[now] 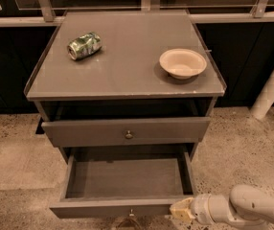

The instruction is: Close middle drawer

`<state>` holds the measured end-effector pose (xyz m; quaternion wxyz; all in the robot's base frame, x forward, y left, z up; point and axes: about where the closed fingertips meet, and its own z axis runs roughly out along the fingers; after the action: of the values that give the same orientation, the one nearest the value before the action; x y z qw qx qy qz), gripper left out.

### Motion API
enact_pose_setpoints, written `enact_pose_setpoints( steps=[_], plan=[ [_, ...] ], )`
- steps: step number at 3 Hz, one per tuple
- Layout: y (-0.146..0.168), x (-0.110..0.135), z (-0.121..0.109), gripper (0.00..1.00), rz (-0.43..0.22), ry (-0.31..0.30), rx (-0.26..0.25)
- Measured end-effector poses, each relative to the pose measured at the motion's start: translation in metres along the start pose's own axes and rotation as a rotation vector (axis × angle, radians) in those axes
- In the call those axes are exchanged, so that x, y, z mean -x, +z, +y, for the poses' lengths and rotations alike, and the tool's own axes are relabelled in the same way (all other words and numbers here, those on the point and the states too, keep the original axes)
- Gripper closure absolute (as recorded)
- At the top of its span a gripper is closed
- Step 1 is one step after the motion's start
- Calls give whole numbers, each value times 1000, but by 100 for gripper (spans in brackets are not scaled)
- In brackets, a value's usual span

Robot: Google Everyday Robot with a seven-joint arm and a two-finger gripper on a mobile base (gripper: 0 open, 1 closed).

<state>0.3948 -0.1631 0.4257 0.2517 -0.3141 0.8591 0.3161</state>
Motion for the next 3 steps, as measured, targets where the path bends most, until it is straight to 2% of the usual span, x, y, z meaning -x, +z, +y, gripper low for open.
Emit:
enact_pose_setpoints(
  steps=[1,2,3],
  plan=[
    [15,-13,1,100,-5,36,-4],
    [26,-12,-7,100,-11,25,-24],
    [39,5,-26,100,-32,-15,-57]
  ],
)
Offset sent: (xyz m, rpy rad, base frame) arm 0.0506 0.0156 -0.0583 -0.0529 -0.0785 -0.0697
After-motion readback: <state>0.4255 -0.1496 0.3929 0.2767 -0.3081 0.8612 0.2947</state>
